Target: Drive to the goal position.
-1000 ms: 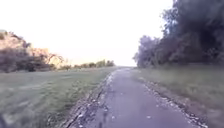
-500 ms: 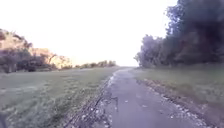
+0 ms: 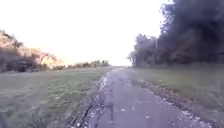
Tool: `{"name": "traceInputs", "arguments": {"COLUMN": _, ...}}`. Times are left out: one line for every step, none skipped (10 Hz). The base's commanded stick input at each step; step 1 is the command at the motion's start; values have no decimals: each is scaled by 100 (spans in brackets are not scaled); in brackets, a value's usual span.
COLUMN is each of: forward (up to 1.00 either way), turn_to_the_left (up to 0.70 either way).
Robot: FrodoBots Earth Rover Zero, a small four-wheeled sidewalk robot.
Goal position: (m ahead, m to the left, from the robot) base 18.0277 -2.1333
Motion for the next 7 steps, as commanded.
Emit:
{"name": "traceInputs", "arguments": {"forward": 70, "turn_to_the_left": 0}}
{"name": "traceInputs", "arguments": {"forward": 70, "turn_to_the_left": 0}}
{"name": "traceInputs", "arguments": {"forward": 70, "turn_to_the_left": 0}}
{"name": "traceInputs", "arguments": {"forward": 70, "turn_to_the_left": 0}}
{"name": "traceInputs", "arguments": {"forward": 70, "turn_to_the_left": 0}}
{"name": "traceInputs", "arguments": {"forward": 70, "turn_to_the_left": 0}}
{"name": "traceInputs", "arguments": {"forward": 70, "turn_to_the_left": 0}}
